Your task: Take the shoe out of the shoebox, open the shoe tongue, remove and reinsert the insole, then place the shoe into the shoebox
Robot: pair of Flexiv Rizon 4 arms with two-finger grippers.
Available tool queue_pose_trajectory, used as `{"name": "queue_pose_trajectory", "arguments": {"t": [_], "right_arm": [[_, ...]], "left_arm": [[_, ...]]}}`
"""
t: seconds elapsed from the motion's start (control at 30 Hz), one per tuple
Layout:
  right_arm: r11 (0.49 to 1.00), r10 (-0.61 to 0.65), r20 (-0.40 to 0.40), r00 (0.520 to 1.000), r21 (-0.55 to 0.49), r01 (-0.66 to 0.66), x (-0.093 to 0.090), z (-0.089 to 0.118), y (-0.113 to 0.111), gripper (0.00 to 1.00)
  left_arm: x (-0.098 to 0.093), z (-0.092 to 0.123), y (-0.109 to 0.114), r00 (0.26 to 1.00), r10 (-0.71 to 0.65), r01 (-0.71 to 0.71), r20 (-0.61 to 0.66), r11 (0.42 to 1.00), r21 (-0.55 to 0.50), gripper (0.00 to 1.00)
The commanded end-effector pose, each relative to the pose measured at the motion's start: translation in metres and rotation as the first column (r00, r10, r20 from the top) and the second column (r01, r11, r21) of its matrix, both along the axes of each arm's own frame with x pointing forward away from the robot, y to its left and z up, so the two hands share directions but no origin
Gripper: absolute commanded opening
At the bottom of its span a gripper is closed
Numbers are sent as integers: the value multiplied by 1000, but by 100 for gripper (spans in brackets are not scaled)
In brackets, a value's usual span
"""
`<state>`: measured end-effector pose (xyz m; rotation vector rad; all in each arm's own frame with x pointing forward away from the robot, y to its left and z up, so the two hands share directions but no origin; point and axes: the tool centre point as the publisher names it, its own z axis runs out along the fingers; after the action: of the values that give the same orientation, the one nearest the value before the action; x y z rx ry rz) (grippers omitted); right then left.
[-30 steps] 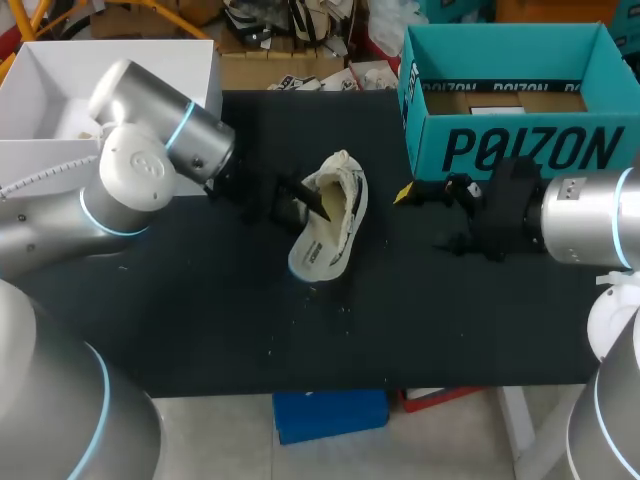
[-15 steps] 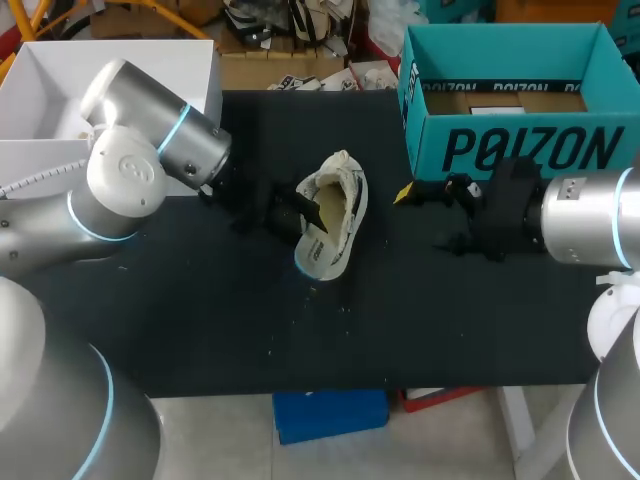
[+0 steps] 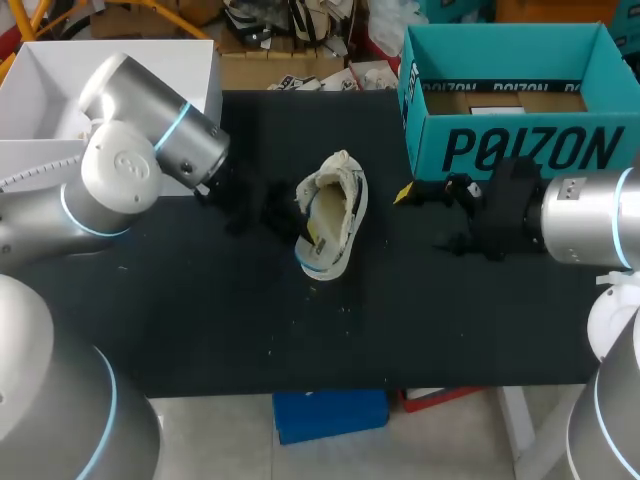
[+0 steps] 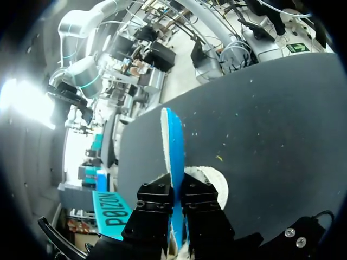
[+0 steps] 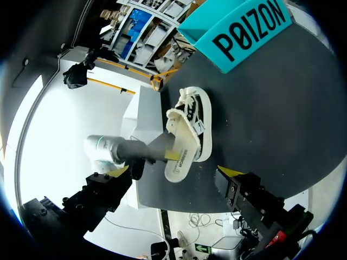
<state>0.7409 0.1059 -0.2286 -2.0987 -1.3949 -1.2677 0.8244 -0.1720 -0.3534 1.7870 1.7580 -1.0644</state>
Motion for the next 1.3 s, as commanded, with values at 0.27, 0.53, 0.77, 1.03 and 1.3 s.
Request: {"name": "queue_pose_trajectory", "arguments": {"t": [0.27, 0.53, 0.77, 1.03, 1.3], "right_arm": [[1000, 0, 0, 1000, 0, 0, 0, 0, 0, 100], [1000, 0, 0, 1000, 0, 0, 0, 0, 0, 100], [1000, 0, 0, 1000, 0, 0, 0, 0, 0, 100], [1000, 0, 0, 1000, 0, 0, 0, 0, 0, 100], [1000, 0, 0, 1000, 0, 0, 0, 0, 0, 100]], "left_arm": [[10, -5, -4, 1000, 1, -1, 1, 1000, -27, 0], [21, -5, -9, 1000, 15, -14, 16, 999, -52, 0], [31, -7, -11, 999, 29, -26, 32, 998, -63, 0], [40, -16, -12, 998, 46, -44, 37, 998, -51, 0], [53, -19, -14, 996, 76, -75, 45, 997, -29, 0]]}}
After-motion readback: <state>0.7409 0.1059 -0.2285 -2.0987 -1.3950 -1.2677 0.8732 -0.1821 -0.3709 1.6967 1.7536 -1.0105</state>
